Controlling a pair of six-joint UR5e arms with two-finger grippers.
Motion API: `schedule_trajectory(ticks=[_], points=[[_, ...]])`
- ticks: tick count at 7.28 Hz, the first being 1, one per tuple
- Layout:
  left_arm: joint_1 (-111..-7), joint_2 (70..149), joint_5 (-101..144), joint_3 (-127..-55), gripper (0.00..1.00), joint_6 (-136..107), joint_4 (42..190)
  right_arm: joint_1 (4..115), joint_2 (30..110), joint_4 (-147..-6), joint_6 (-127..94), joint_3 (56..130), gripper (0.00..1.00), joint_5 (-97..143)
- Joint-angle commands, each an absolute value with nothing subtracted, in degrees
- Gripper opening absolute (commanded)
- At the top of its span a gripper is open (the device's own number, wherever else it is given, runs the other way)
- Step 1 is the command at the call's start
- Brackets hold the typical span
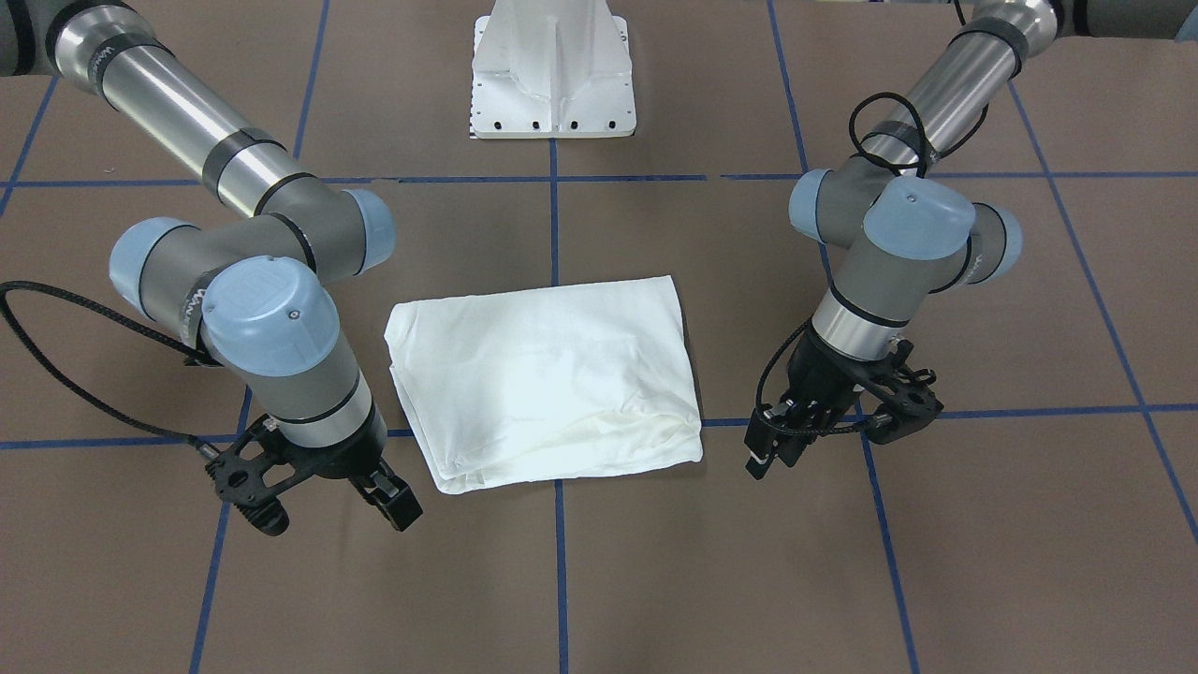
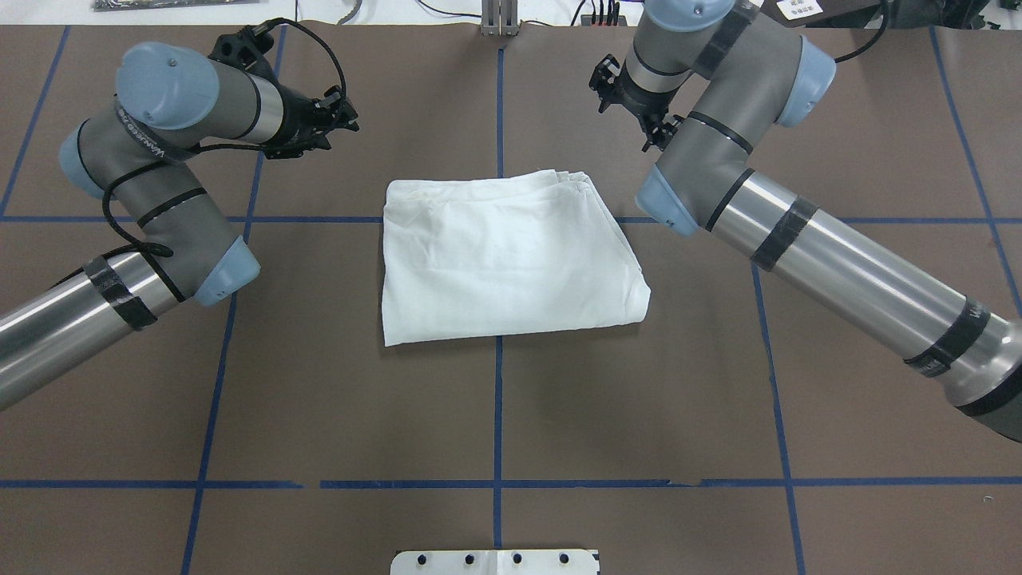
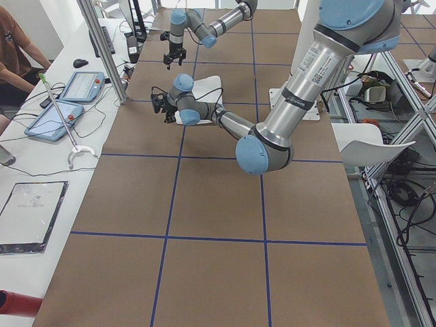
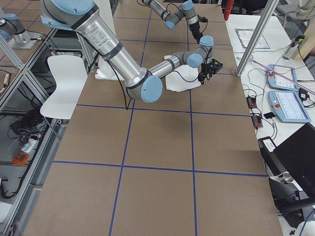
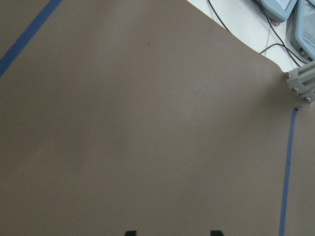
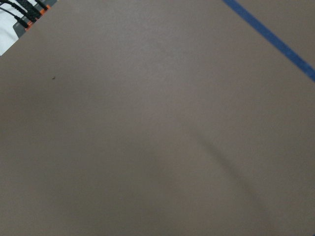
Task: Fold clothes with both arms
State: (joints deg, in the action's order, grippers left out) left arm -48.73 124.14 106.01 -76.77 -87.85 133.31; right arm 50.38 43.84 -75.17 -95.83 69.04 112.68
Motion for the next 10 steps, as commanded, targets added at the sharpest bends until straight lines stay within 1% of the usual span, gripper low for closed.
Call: schedule_trajectory(ticks=[1, 3, 4, 6, 7, 8, 9, 10], points=[[-52.89, 121.92, 114.11, -77.69, 0.59, -76.18, 133.07, 55.69, 50.67, -74.88, -83.30, 72.13, 1.00, 119.57], [-57.28, 111.15, 117.68, -87.75, 0.59, -58.46, 132.46, 65.17, 60.59, -75.49, -65.31, 78.02, 1.00, 127.93], [-62.00, 105.79, 121.34, -91.11, 0.59, -49.92, 131.93, 70.35, 66.39, -75.76, -54.69, 80.92, 1.00, 130.93], [-73.24, 97.86, 127.42, -91.50, 0.59, -24.48, 129.84, 80.99, 75.71, -75.85, -30.28, 81.04, 1.00, 135.25], [-77.82, 97.21, 127.62, -91.67, 0.59, -13.21, 122.77, 85.04, 78.37, -78.37, -18.14, 80.51, 1.00, 135.26], [-82.92, 97.21, 127.62, -91.41, 0.60, -2.83, 115.21, 89.17, 78.66, -85.97, -8.27, 81.20, 1.00, 135.26], [-86.80, 97.03, 129.10, -91.23, 0.63, 2.76, 108.96, 92.17, 79.97, -92.13, 0.00, 82.43, 1.00, 135.26], [-88.23, 96.60, 132.77, -91.14, 0.65, 3.16, 106.72, 92.37, 81.89, -94.28, 1.74, 85.49, 1.00, 135.26]])
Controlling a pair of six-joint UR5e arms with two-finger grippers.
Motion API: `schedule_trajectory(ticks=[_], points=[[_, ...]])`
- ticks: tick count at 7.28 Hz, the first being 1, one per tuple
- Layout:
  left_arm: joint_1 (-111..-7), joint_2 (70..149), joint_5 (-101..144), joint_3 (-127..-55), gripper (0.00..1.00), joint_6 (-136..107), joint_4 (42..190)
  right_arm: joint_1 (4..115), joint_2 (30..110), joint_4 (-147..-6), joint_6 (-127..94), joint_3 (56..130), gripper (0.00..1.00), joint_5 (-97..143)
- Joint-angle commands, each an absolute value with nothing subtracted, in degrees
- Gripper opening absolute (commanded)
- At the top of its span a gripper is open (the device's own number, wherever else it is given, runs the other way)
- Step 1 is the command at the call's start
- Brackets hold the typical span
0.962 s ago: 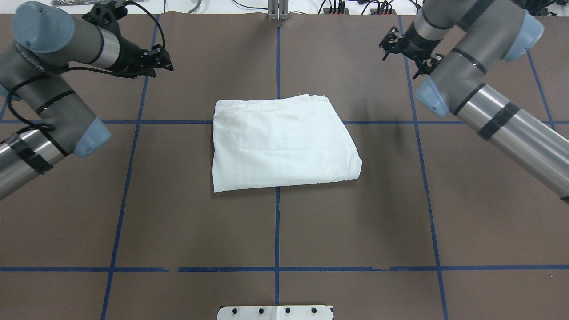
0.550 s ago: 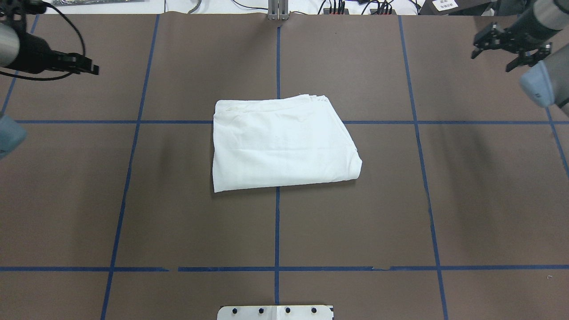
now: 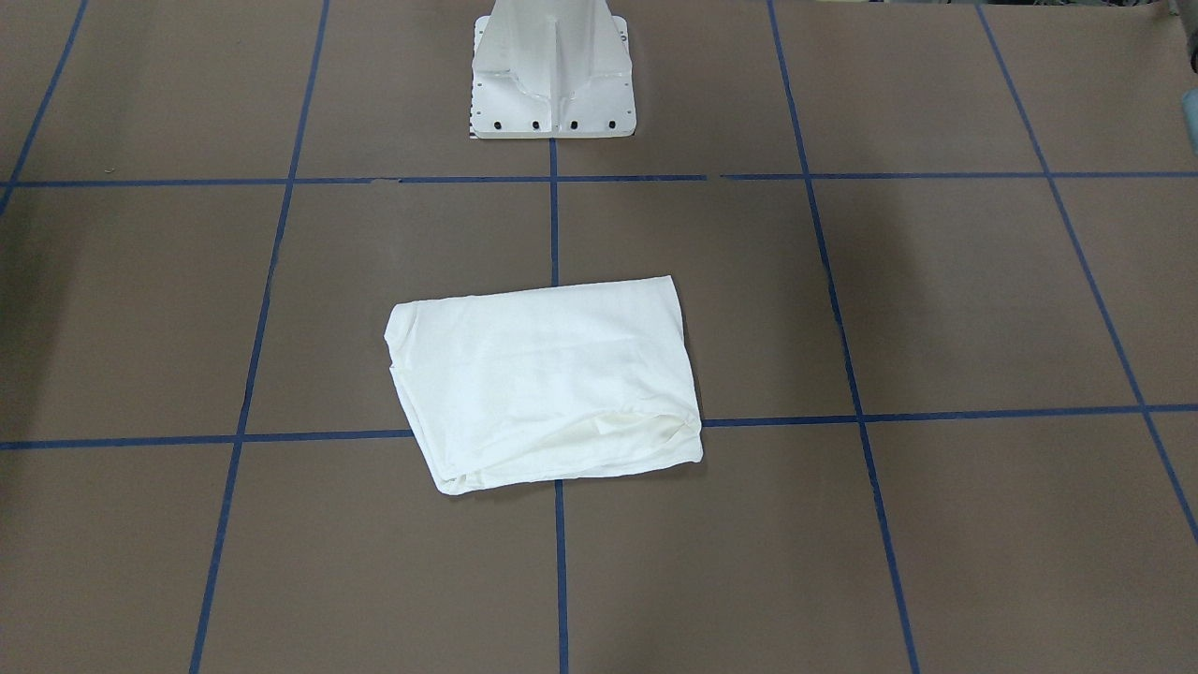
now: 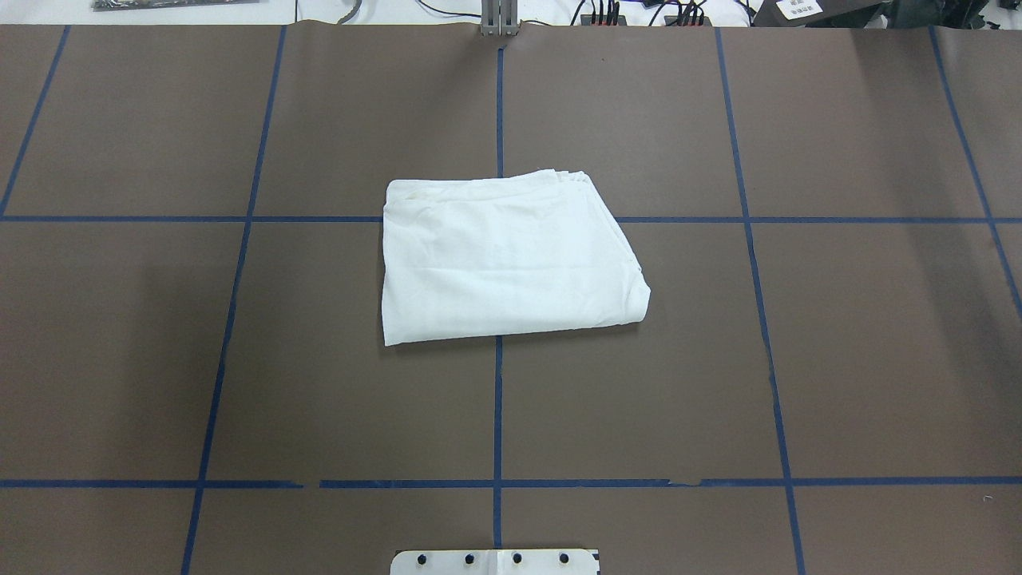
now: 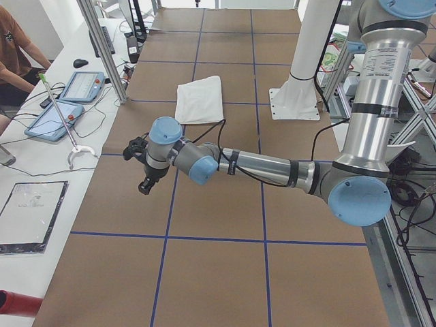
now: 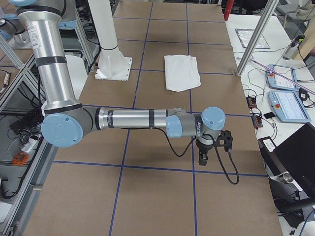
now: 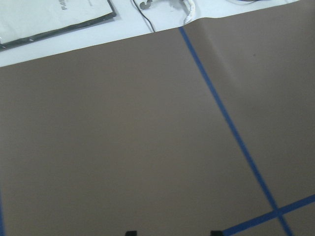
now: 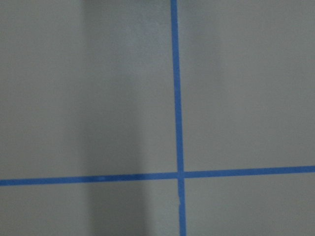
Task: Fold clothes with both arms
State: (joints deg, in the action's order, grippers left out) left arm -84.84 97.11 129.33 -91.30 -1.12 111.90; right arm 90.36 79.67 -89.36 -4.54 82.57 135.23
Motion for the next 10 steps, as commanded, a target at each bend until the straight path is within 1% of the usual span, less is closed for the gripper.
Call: schedule_trajectory(ticks=[1, 2, 4, 6, 7, 8, 10], points=[[-90.16, 92.68, 133.50, -91.32, 0.66, 3.25, 107.74, 92.37, 83.65, -95.52, 1.76, 88.39, 1.00, 135.26], [-90.26, 92.03, 133.59, -92.62, 0.72, 2.99, 107.75, 92.29, 84.02, -97.71, 1.24, 90.42, 1.00, 135.26], [-90.26, 91.59, 133.59, -92.90, 0.77, 2.55, 107.05, 90.36, 84.02, -98.09, 0.27, 90.97, 1.00, 135.35], [-90.26, 89.83, 137.01, -94.12, 0.78, -0.34, 107.75, 88.95, 84.11, -97.91, -3.50, 92.01, 1.00, 135.53], [-90.18, 89.82, 136.67, -95.52, 0.82, -1.13, 107.84, 88.95, 84.63, -97.82, -3.52, 92.02, 1.00, 135.53], [-90.18, 89.91, 136.67, -95.62, 0.99, -2.27, 107.84, 88.95, 84.64, -97.82, -3.52, 92.20, 1.00, 135.53], [-90.18, 89.82, 136.67, -96.06, 0.99, -2.29, 107.93, 88.77, 84.90, -97.82, -3.52, 92.20, 1.00, 135.53]])
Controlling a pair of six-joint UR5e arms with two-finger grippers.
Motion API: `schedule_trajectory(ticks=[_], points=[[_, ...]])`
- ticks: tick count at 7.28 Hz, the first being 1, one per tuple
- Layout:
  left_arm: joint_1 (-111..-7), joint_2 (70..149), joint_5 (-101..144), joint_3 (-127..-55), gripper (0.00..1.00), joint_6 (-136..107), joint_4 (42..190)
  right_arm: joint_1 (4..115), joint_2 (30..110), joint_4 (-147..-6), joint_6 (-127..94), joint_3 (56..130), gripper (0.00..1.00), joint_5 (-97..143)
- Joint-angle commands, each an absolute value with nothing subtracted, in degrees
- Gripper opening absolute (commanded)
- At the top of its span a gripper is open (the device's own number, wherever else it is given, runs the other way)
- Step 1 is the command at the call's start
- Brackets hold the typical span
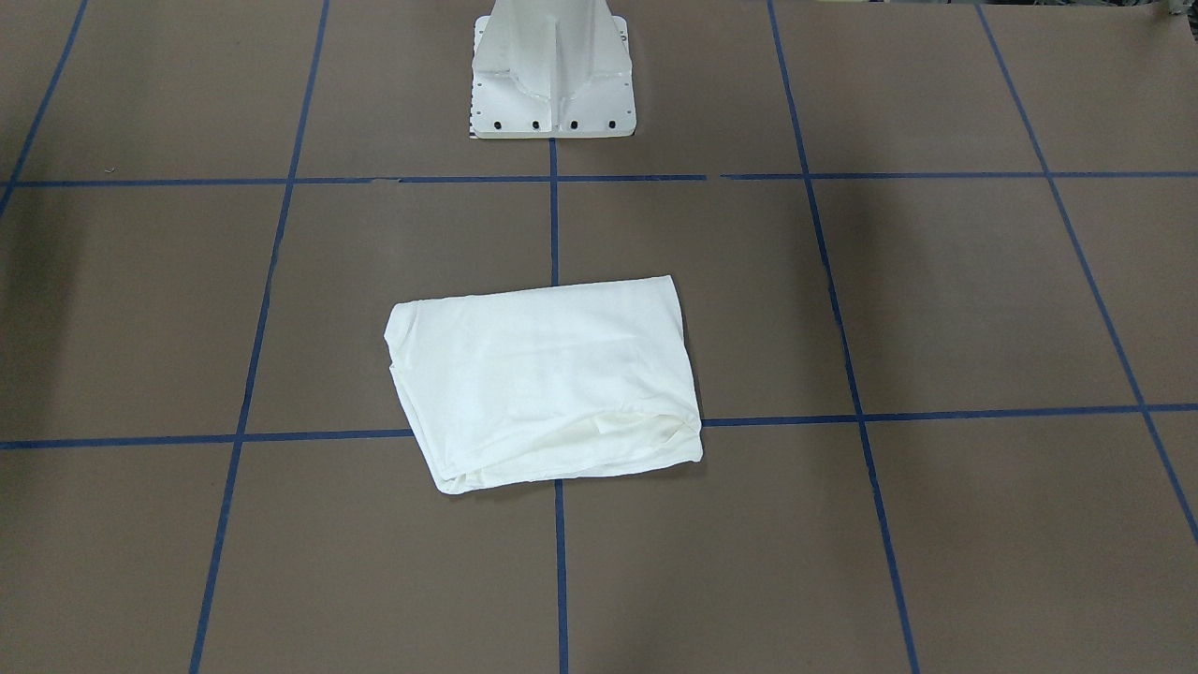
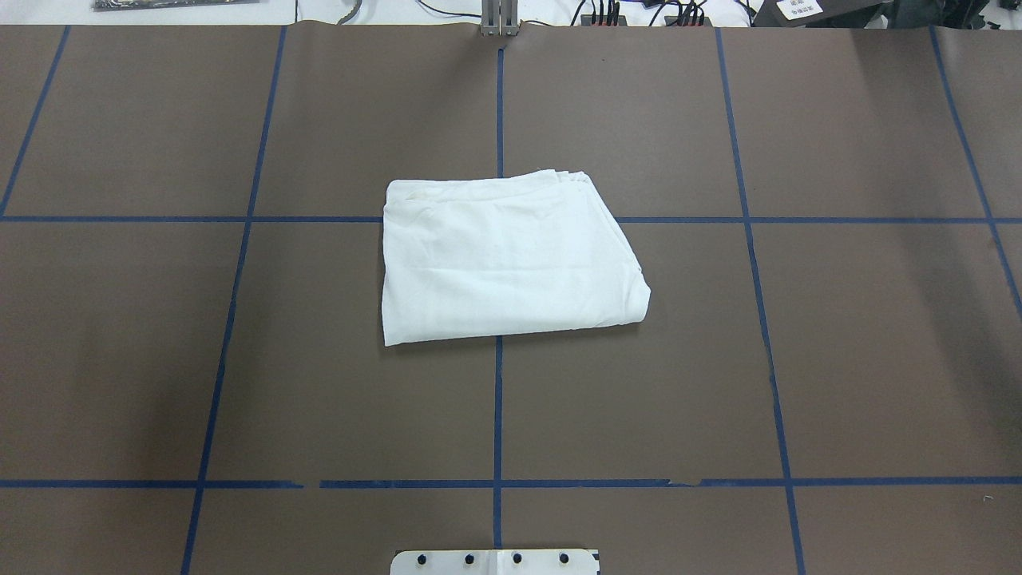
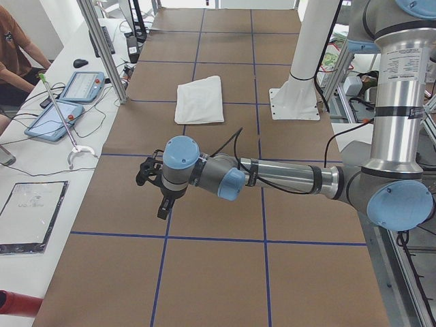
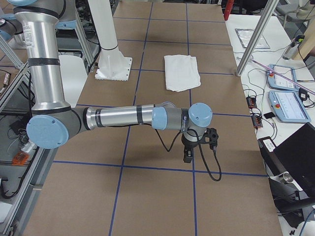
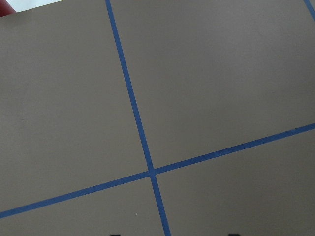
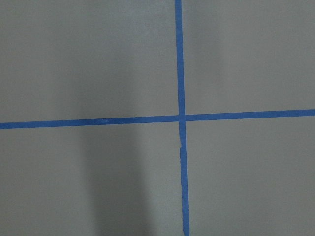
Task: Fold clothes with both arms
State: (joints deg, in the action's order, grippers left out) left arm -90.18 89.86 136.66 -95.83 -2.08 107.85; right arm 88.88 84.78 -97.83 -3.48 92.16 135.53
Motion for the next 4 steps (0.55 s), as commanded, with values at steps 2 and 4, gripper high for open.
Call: schedule_trajectory(ticks=[2, 4], points=[[-90.18, 89.82, 136.67, -96.07, 0.99, -2.29, 107.93, 88.77, 85.08, -97.82, -3.52, 92.20, 1.00, 135.61], [-90.18, 89.82, 136.76, -96.15, 0.99, -2.29, 107.93, 88.77, 85.08, -97.82, -3.60, 92.46, 1.00, 135.88]])
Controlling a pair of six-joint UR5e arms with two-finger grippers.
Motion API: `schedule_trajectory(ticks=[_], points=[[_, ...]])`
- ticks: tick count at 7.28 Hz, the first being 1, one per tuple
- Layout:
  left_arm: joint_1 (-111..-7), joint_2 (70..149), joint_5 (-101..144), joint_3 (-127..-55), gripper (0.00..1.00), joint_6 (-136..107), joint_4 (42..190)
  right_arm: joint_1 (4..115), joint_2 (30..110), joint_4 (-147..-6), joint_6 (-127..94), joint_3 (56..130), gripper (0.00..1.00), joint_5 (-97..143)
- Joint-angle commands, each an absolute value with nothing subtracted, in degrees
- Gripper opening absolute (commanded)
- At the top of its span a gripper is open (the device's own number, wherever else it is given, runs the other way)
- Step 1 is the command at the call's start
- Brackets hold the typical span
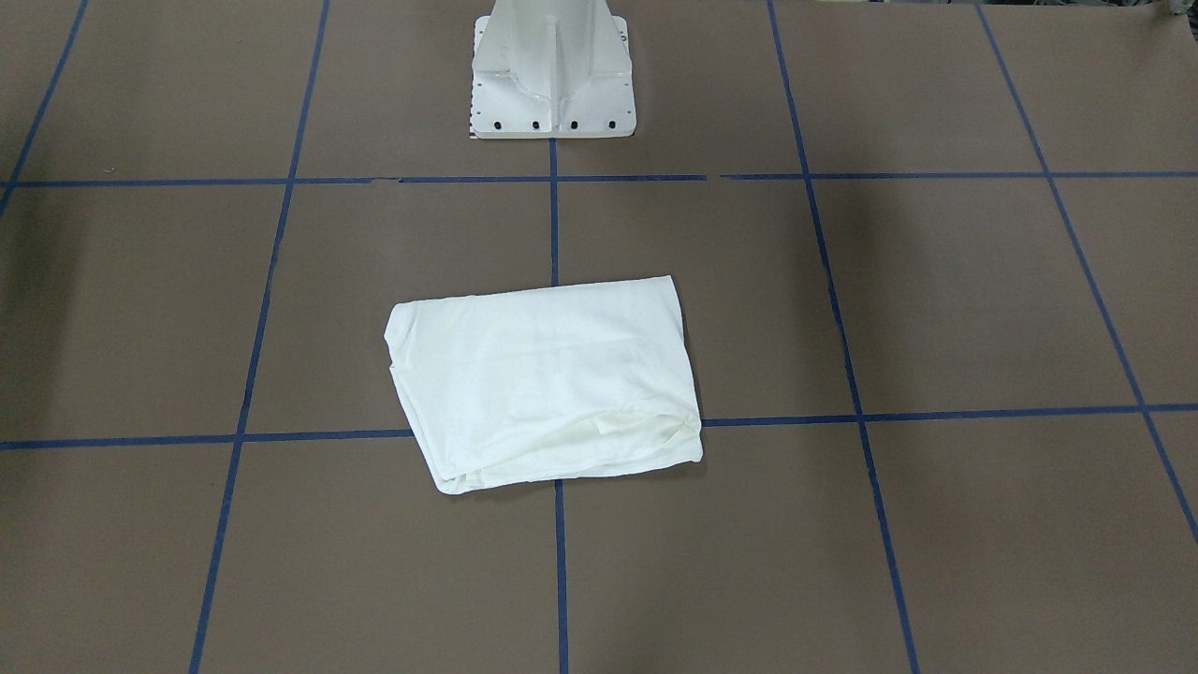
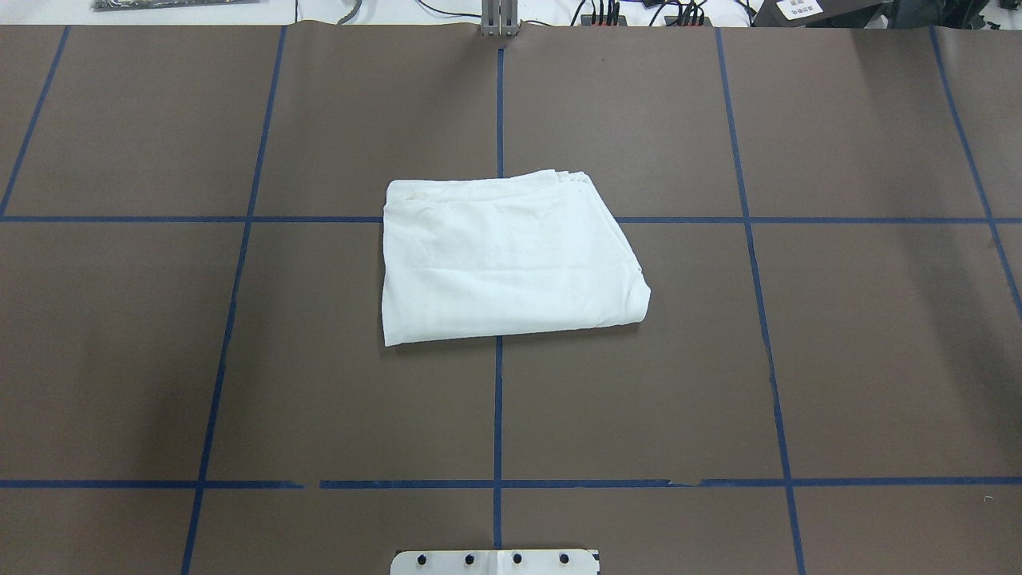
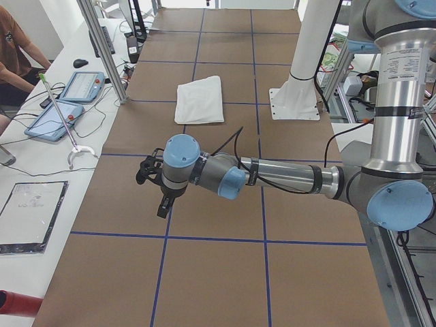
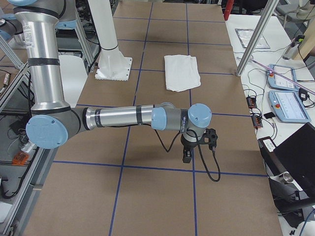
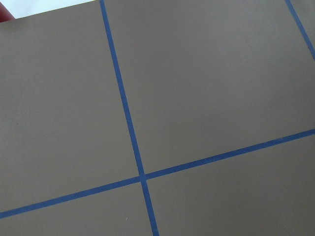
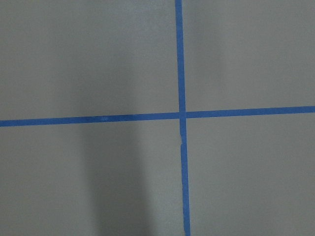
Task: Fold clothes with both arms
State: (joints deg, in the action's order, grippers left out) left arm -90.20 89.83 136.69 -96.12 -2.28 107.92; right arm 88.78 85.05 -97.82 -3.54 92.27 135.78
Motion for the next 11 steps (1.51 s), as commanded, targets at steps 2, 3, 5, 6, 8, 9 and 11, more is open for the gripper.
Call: schedule_trajectory(ticks=[2, 3, 5, 6, 8, 9, 11], points=[[-90.26, 89.74, 136.76, -96.15, 0.99, -2.29, 107.93, 88.68, 85.34, -97.82, -3.60, 92.46, 1.00, 135.88], [-90.26, 89.74, 136.76, -96.15, 0.99, -2.29, 107.93, 88.68, 85.34, -97.82, -3.60, 92.55, 1.00, 135.88], [-90.26, 89.65, 136.76, -96.59, 0.99, -2.29, 107.93, 88.59, 85.34, -97.82, -3.60, 92.46, 1.00, 135.88], [-90.26, 89.56, 136.84, -96.68, 0.99, -2.29, 107.93, 88.59, 85.43, -97.82, -3.60, 92.55, 1.00, 135.88], [-90.26, 89.56, 137.02, -96.68, 0.99, -2.29, 107.93, 88.59, 85.43, -97.82, -3.60, 92.46, 1.00, 135.88], [-90.26, 89.65, 136.67, -96.68, 0.99, -2.29, 107.93, 88.59, 85.43, -97.82, -3.60, 92.46, 1.00, 135.88], [-90.18, 89.74, 136.50, -97.55, 0.99, -2.11, 107.93, 88.68, 85.43, -97.82, -3.60, 92.72, 1.00, 135.88]])
